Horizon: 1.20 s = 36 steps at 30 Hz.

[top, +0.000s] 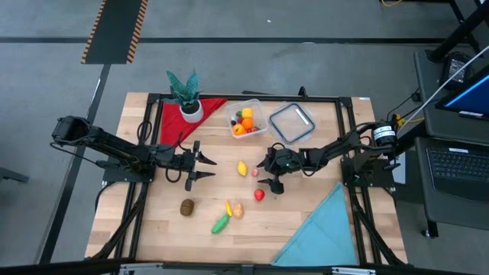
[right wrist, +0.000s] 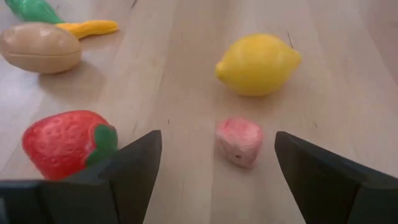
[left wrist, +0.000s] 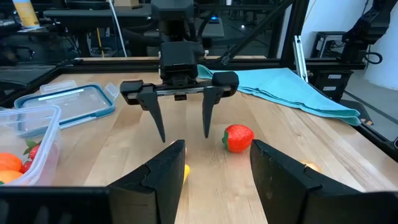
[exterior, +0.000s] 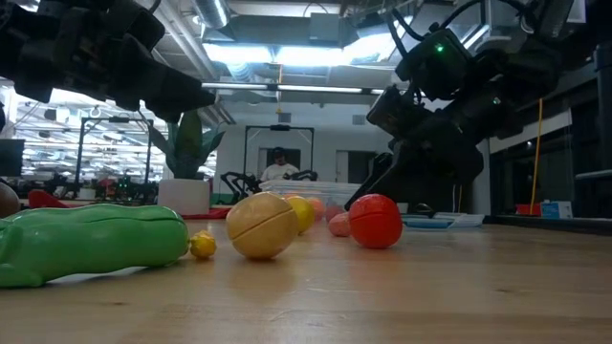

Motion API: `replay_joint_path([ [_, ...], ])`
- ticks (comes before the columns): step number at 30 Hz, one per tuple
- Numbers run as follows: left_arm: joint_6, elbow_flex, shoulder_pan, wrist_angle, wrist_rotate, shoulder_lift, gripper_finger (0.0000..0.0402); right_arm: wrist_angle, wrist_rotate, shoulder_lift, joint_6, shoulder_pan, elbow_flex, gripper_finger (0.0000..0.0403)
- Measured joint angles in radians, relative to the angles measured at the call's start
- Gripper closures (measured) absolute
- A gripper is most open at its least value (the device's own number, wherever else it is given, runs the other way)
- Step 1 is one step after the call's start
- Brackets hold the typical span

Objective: Pick and placing Produce into tupperware
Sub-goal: Put the pink peach into the transparent container

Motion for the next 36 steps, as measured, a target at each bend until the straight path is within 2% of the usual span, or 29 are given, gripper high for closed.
replay_joint_path([
  [14,0.000,0.000,0.000,0.000,0.000,0.000,0.0227,0.035,0.020,0.002,-0.026,-0.008,0.001,0.0089],
  [26,0.000,0.000,-0.001,-0.011,0.000,0.001,0.0227,0.066,0.020,0.112,-0.058,-0.012,0.085,0.0089],
  [31,0.000,0.000,-0.001,-0.011,0.000,0.001,0.0227,-0.063,0.021,0.113,-0.046,-0.027,0.099,0.0089],
  [36,0.000,0.000,-0.001,-0.011,0.000,0.001,0.0227,-0.076,0.023,0.115,-0.008,-0.028,0.094,0.0089],
])
